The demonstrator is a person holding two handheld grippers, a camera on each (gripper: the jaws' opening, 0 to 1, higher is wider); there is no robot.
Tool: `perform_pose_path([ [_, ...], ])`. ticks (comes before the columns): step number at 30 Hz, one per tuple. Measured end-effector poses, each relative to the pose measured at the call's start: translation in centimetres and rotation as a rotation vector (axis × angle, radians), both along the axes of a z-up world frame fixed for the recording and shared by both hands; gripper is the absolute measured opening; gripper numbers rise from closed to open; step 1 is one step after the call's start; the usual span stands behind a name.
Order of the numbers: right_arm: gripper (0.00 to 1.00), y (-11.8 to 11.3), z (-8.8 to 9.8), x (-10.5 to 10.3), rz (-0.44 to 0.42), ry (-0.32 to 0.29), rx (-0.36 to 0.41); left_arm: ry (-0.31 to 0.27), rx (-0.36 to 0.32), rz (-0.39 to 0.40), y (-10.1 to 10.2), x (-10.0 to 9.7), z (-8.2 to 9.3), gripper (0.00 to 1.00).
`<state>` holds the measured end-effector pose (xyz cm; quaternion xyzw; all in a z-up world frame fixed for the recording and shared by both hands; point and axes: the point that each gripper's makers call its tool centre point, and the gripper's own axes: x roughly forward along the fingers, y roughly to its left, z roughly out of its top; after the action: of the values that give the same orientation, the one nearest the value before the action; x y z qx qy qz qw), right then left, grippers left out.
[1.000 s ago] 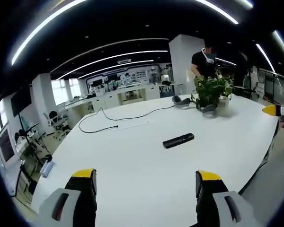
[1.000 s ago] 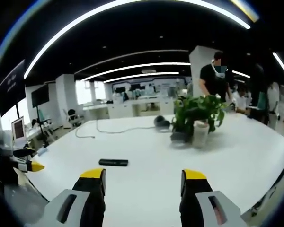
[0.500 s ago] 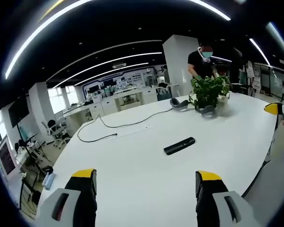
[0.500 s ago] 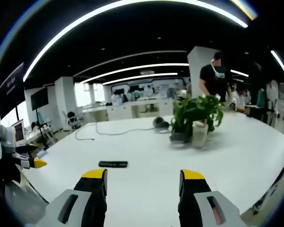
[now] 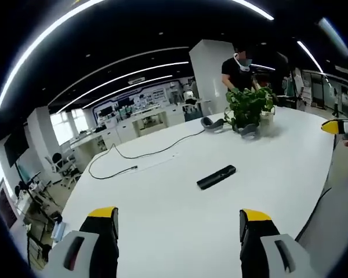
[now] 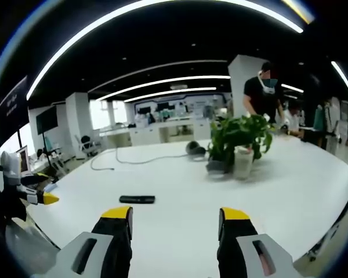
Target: Press the specified remote control buttons in sequence, fully releasing each button before pressing the next.
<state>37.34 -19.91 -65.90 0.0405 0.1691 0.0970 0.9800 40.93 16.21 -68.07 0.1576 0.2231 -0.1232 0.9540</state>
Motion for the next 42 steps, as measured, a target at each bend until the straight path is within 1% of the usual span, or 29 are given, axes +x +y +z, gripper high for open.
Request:
perform_pose_path([
  [3,0.57,0.0,0.0,0.0,-0.001,0.001,0.003,0.003,0.034,-0.034,-0.3,0.7,0.2,0.90],
  [9,0.56,-0.1,-0.1,0.0,-0.004,0.005,0.003,0.015,0.047,-0.067,-1.0,2.0,0.5,0.90],
  [14,0.56,-0.2,-0.3,0.1,-0.006,0.011,0.003,0.041,0.042,-0.099,-1.9,2.8,0.0,0.90],
  [17,0.56,-0.3,-0.3,0.1,-0.009,0.014,0.002,0.068,0.066,-0.146,-2.8,3.4,-0.5,0.88],
  [19,0.55,-0.3,-0.3,0.1,-0.010,0.013,0.006,0.069,0.087,-0.163,-3.1,3.8,-0.6,0.87],
  [26,0.55,-0.3,-0.6,0.1,-0.007,0.025,0.004,0.120,0.119,-0.234,-4.2,5.3,-1.4,0.84],
  [29,0.54,-0.1,-0.7,0.1,-0.001,0.032,-0.002,0.153,0.136,-0.271,-4.9,5.8,-2.1,0.79],
  [31,0.54,0.0,-0.8,0.1,0.003,0.036,-0.012,0.156,0.149,-0.287,-5.3,6.4,-2.4,0.78],
  [35,0.54,0.0,-1.0,0.1,0.005,0.047,-0.021,0.195,0.165,-0.334,-6.4,7.3,-3.5,0.76],
  [36,0.54,0.0,-1.1,0.1,0.004,0.050,-0.022,0.214,0.172,-0.347,-6.7,7.6,-4.0,0.76],
  [42,0.53,-0.2,-1.4,0.2,-0.003,0.066,-0.034,0.268,0.201,-0.413,-8.2,9.3,-5.9,0.75],
])
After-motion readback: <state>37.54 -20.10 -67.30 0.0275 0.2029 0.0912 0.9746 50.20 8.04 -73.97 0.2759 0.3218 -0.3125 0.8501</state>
